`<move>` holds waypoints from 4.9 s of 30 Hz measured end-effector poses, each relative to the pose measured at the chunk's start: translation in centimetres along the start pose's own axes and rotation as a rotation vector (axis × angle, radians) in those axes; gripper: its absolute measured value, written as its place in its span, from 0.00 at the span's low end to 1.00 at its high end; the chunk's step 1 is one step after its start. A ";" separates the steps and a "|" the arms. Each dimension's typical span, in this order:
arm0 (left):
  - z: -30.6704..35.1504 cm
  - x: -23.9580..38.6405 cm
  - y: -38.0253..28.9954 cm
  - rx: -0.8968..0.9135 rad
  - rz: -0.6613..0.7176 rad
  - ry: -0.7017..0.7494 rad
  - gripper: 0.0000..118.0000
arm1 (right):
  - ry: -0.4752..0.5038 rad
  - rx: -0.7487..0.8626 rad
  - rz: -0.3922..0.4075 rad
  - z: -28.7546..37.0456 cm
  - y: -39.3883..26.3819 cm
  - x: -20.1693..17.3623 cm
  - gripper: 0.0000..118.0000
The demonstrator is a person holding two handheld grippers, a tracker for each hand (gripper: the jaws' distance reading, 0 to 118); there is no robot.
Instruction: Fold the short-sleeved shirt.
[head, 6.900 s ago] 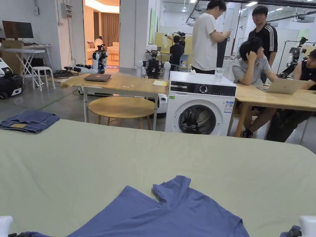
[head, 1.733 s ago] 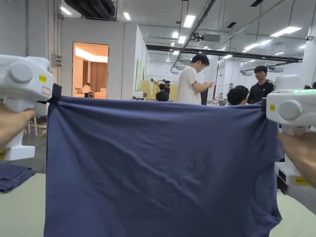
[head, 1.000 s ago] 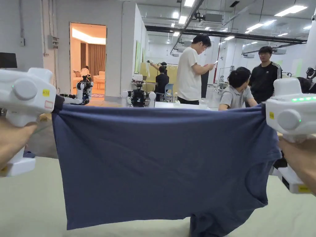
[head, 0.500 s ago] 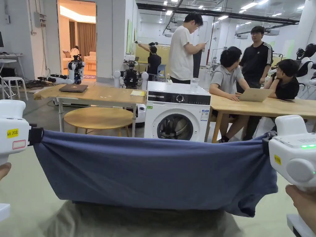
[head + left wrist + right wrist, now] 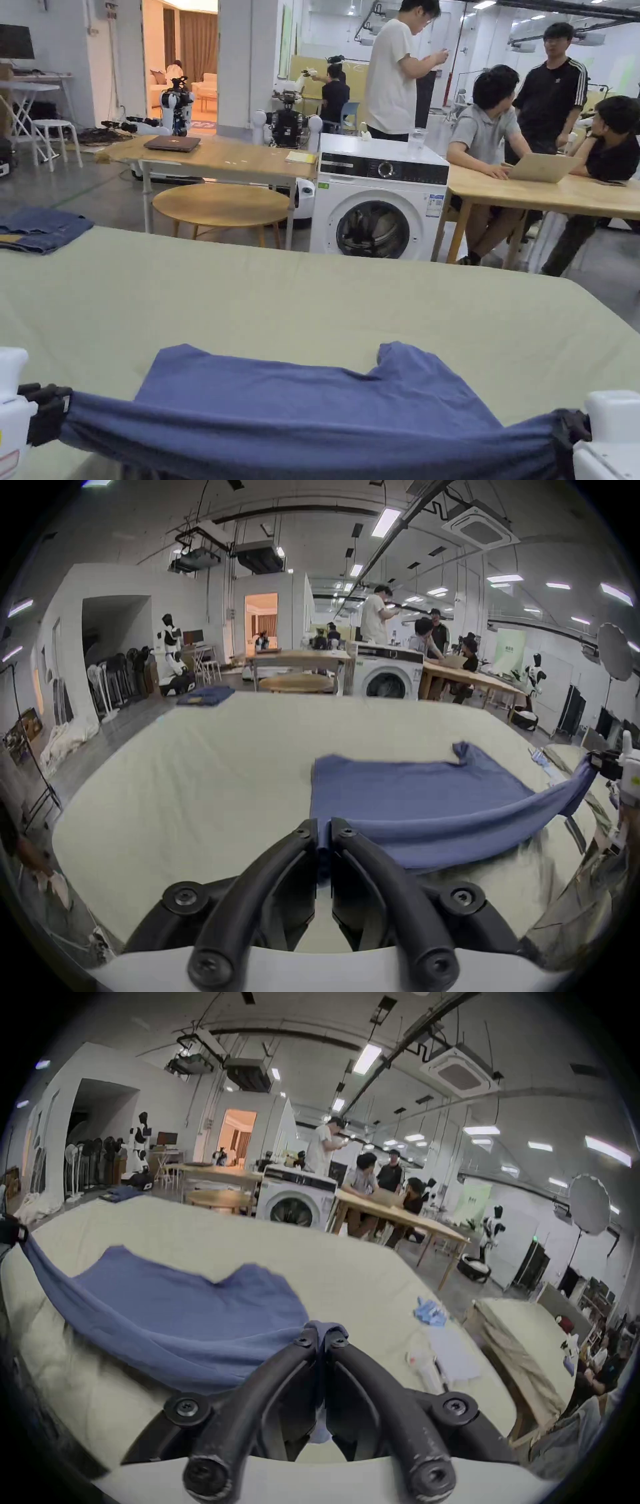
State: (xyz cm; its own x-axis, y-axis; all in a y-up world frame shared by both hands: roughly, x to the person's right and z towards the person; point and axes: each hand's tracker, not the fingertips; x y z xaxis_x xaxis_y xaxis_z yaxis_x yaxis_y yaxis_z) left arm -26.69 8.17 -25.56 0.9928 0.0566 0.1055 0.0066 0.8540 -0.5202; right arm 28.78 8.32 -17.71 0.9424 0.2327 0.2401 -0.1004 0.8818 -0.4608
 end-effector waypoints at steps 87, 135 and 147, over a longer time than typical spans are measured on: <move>-7.1 -2.4 -9.9 -0.553 0.121 0.137 0.44 | 0.137 0.042 -0.082 -1.3 -5.0 -10.0 0.00; -11.5 -1.5 3.3 -0.260 0.094 -0.024 0.02 | 0.207 -0.312 -0.172 -10.8 1.1 0.2 0.05; -23.5 -1.3 4.3 -0.438 0.090 -0.012 0.02 | 0.219 -0.444 -0.208 -23.6 0.9 -1.5 0.05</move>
State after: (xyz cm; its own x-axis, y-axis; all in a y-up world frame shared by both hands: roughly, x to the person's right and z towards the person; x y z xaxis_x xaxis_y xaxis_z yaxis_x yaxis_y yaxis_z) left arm -25.12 -0.40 -47.88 0.9903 0.1288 0.0516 -0.0274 0.5458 -0.8374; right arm 34.79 -0.92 -38.68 0.9773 -0.0608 0.2028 0.1951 0.6306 -0.7512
